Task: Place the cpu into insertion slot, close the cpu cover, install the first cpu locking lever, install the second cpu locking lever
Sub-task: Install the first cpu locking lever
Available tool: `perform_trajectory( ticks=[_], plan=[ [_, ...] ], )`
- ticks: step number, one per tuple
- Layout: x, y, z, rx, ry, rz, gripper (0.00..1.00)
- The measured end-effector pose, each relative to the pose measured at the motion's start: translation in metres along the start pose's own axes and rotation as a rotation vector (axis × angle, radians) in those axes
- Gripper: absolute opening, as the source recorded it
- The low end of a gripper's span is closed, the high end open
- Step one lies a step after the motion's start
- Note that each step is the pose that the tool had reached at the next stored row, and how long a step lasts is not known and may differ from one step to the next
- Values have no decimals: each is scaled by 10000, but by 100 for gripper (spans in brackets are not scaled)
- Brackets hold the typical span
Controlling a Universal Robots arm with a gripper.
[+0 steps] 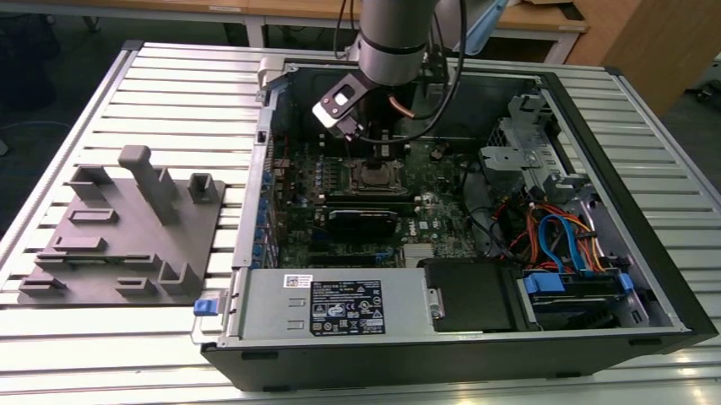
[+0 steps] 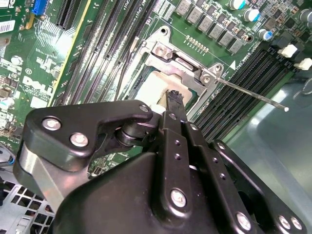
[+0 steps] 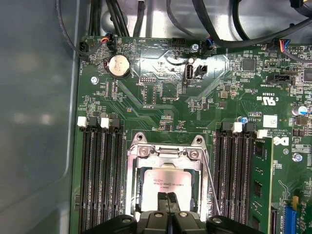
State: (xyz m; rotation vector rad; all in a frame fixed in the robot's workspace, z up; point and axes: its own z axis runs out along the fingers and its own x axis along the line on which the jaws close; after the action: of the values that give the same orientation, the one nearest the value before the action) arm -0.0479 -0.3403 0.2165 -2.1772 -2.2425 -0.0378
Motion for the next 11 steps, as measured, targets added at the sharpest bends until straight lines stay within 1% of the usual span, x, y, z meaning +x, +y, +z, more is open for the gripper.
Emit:
perform_trajectory(
  ticks=[5,11],
  plan=[
    [0,0,-15,1,-1,0,10],
    [1,0,-56,1,-1,0,10]
  ],
)
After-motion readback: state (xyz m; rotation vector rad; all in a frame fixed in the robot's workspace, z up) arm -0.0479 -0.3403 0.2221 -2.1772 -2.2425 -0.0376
